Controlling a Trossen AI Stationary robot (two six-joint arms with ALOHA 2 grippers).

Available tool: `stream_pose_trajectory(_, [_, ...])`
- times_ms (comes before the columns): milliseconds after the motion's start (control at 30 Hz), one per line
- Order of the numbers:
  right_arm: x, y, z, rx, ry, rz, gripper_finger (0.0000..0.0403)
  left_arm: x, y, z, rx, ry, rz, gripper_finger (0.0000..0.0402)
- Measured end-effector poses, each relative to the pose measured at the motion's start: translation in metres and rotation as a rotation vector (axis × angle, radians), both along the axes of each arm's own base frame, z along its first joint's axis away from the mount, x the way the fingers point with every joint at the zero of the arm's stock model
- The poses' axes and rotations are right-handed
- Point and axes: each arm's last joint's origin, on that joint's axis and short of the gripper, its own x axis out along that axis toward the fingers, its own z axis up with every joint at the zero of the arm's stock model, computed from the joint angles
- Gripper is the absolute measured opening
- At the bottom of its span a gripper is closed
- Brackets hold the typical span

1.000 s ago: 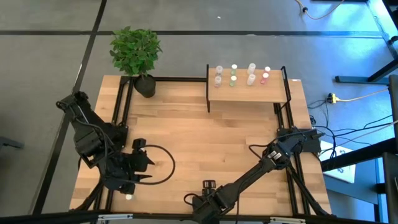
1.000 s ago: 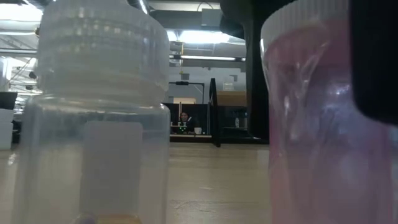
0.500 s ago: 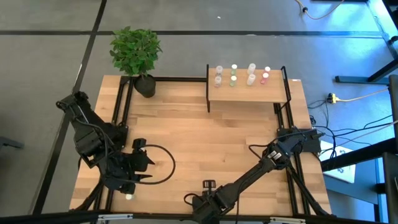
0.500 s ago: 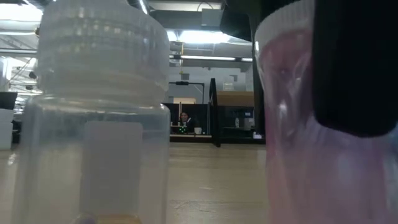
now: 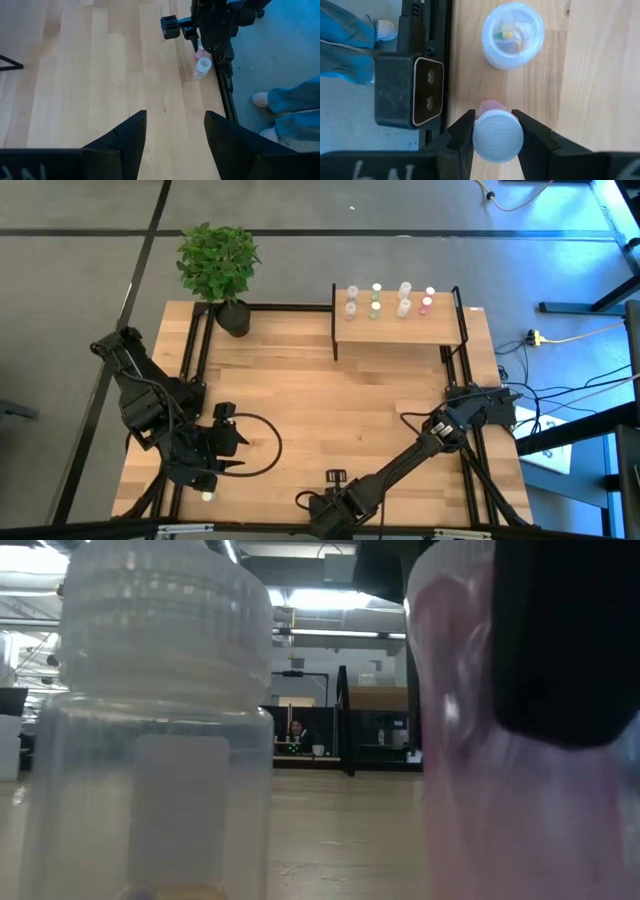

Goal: Pick and place medicine bottles onto shelf by color
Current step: Put the pink pill bottle aligned with the other pink pill bottles on the shelf

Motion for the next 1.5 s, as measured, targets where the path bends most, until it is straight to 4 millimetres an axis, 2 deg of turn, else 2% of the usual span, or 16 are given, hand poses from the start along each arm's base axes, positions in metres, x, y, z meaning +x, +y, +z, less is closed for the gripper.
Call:
stream_pose_trajectory(267, [0.000,-0.003,0.027,0.011,0.001,-0.032,0.0123,0.000,0.000,0.000,0.000,0.000,0.000,0.0194])
stream_pose_trajectory(500, [-0.001,-0.017,0.063,0.042,-0.001,-0.127,0.0123,0.000,0.000,0.000,0.002,0.000,-0.002,0.0194])
stream_pose_trajectory(767, [-0.019,-0.040,0.116,0.037,-0.057,-0.245,0.0123,0.000,0.000,0.000,0.002,0.000,-0.002,0.0194])
stream_pose_trajectory(1200, [-0.067,-0.104,0.196,-0.008,-0.069,-0.587,0.0123,0.001,0.000,0.001,0.029,-0.030,-0.002,0.0194])
stream_pose_trajectory(1500, [-0.095,-0.153,0.252,0.058,-0.255,-0.749,0.0123,0.004,0.003,0.002,0.071,-0.082,0.051,0.0194])
